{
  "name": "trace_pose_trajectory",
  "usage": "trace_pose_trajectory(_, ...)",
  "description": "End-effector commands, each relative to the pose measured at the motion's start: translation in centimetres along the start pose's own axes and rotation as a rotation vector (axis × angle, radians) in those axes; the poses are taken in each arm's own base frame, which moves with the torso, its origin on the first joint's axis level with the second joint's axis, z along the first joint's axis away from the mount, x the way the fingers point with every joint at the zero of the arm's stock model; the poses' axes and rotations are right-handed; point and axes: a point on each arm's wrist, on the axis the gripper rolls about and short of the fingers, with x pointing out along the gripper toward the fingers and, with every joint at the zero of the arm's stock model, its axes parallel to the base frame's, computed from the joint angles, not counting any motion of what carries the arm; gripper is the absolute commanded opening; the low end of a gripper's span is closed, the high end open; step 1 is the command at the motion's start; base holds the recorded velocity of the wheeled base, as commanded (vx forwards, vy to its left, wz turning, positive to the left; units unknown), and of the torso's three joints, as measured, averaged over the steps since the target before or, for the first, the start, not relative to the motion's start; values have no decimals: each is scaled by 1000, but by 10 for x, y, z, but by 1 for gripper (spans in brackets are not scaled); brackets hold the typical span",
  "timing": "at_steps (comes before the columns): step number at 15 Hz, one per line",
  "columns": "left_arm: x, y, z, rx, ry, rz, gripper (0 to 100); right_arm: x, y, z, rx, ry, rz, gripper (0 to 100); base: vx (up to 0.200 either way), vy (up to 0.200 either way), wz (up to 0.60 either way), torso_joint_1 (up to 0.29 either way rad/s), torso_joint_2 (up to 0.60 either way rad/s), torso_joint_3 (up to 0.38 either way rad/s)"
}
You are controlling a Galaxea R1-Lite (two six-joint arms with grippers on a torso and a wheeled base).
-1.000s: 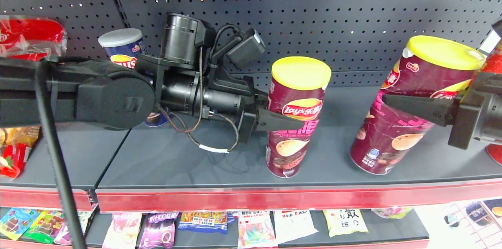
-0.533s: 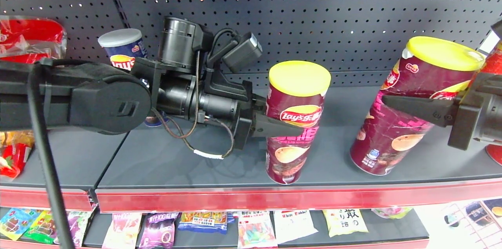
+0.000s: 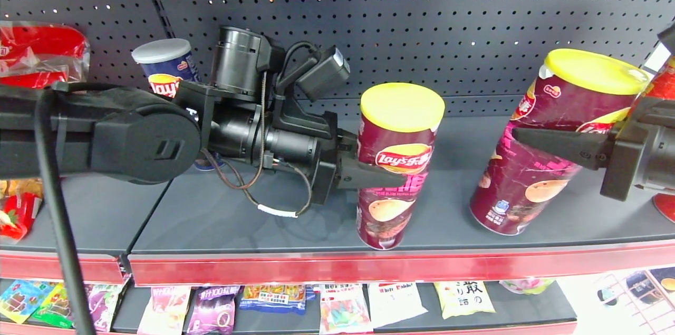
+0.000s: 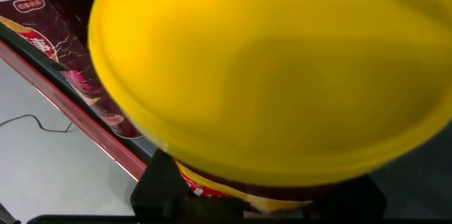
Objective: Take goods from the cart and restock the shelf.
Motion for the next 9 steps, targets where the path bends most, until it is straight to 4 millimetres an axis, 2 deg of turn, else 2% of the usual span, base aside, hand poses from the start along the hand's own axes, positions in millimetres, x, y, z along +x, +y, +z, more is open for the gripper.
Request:
trace_pose_trajectory(1, 0, 0, -1, -2, 1, -1, 100, 5, -1, 0, 0, 8, 4, 0, 0, 0, 0, 0, 0, 0)
trace_pose_trajectory(4, -1, 0, -2, -5, 3, 0, 100, 13, -2, 5, -1, 6, 10, 0, 0, 0, 0, 0, 0, 0)
trace_pose_trajectory(9, -33, -11, -14, -51, 20, 59, 100, 46, 0, 20, -12, 2, 51, 0, 0, 0, 0, 0, 0, 0)
